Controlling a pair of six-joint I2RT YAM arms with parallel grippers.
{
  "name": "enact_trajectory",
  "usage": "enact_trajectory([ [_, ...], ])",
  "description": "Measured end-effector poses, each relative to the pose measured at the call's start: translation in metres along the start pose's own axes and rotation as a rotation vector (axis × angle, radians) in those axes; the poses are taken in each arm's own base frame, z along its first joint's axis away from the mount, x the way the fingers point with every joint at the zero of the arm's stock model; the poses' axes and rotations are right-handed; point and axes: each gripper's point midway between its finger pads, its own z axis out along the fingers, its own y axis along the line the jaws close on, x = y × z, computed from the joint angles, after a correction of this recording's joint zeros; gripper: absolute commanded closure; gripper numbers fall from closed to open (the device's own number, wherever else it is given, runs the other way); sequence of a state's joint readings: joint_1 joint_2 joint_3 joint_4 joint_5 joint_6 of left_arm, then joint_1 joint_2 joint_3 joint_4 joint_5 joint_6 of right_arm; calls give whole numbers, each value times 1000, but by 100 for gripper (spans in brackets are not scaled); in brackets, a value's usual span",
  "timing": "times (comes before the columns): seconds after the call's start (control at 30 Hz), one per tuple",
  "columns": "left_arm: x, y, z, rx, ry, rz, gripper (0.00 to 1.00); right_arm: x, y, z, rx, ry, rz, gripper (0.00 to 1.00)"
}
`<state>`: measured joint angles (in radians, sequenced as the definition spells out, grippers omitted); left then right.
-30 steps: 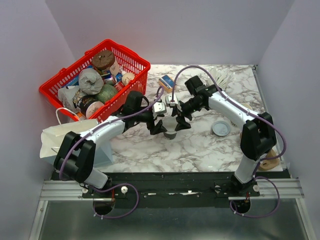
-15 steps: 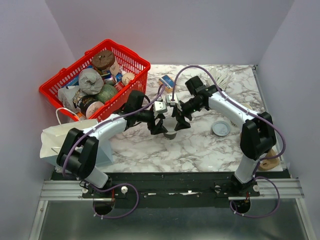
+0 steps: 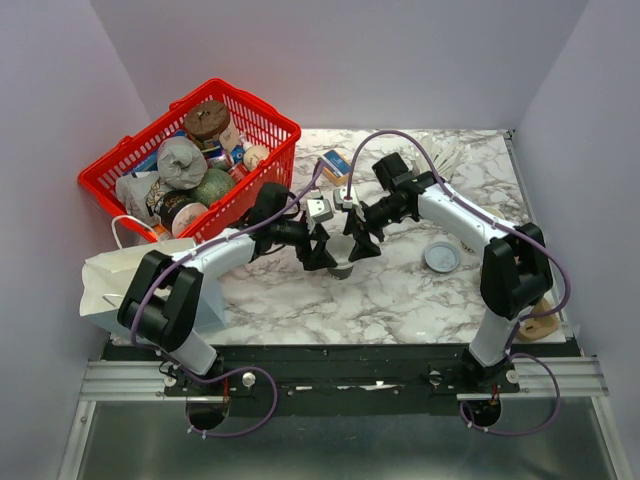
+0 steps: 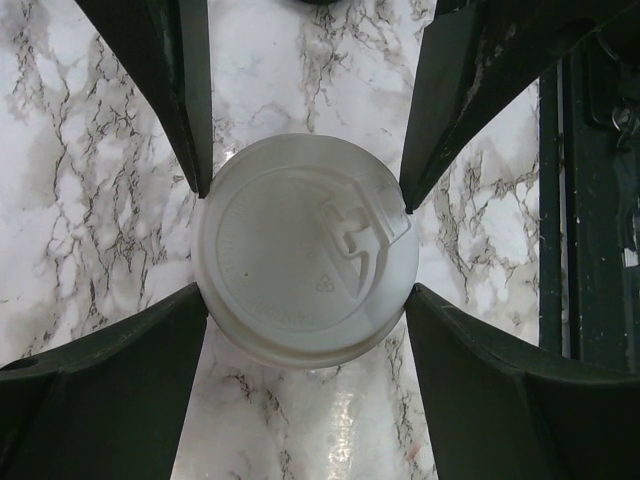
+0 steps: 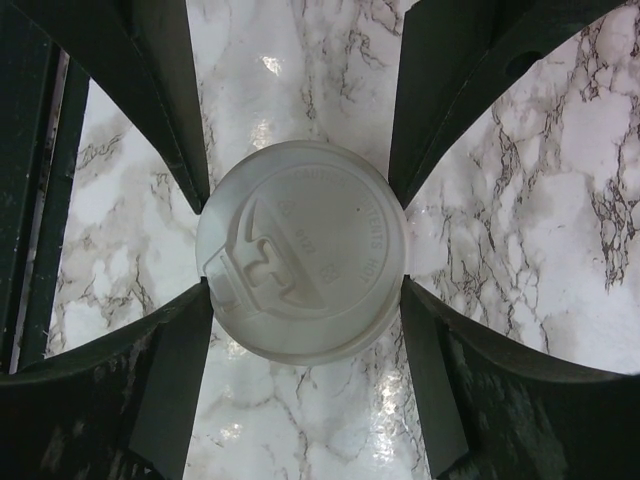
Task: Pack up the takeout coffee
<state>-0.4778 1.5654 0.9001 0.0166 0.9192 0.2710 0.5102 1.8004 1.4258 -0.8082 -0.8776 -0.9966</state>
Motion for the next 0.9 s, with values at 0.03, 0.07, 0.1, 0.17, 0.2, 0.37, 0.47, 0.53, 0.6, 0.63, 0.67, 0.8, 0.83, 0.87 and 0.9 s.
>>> enact_trajectory([
  [0.03,0,0,1,2,-1,-7,14,0,0,0,-1,-1,4,21],
  [0.07,1,0,1,4,-2,-15,14,1,0,0,-2,-1,8,21],
  [0.1,1,0,1,5,-3,-19,14,1,0,1,-1,-2,12,22],
  [0.17,2,-1,1,7,-3,-26,14,2,1,1,-3,-6,26,22],
  [0.2,2,-1,1,8,-5,-28,14,2,1,2,-2,-10,33,21],
  [0.37,3,-2,2,12,-7,-34,14,5,1,3,9,-16,81,23],
  [0.47,4,-1,3,18,-8,-40,14,7,2,4,10,-15,102,23],
  [0.53,5,-1,3,24,-9,-50,14,10,2,4,12,-15,122,23],
  [0.6,6,-2,4,33,-11,-61,14,12,3,5,13,-14,150,23],
  [0.63,6,-3,5,38,-12,-65,14,13,4,5,12,-13,168,24],
  [0.67,6,-3,5,43,-13,-67,14,15,6,6,12,-12,188,24],
  [0.8,9,-4,7,61,-12,-83,13,18,9,8,11,-13,265,25],
  [0.83,9,-4,7,63,-12,-86,13,19,9,8,12,-16,278,25],
  [0.87,9,-3,8,66,-12,-90,13,19,9,8,13,-20,292,24],
  [0.9,9,-3,8,69,-12,-94,13,19,9,8,13,-25,303,23],
])
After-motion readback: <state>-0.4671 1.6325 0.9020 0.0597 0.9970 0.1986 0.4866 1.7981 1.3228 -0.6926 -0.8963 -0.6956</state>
